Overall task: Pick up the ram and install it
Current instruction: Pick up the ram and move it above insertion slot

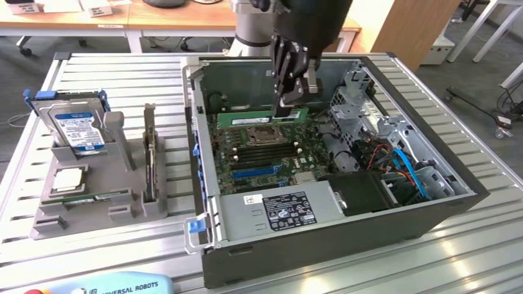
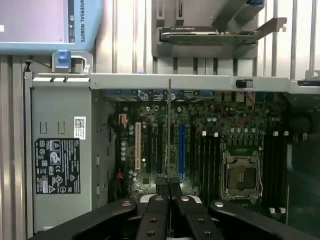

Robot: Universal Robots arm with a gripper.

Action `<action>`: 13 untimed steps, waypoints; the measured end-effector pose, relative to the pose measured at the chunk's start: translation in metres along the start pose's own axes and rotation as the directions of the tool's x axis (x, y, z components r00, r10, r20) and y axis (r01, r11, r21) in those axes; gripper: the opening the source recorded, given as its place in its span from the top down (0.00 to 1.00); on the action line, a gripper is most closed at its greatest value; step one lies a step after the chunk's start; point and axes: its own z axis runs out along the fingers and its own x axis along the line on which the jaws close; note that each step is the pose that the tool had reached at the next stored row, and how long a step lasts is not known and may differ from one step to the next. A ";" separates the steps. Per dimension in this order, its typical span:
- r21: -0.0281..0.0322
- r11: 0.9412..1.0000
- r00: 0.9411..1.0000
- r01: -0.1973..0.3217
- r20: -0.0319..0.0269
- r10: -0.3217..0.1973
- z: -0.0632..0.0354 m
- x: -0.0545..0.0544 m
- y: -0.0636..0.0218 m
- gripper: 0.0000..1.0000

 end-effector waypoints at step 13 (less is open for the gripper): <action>0.000 1.000 1.000 0.000 0.000 0.000 -0.0017 -0.001 -0.0610 0.89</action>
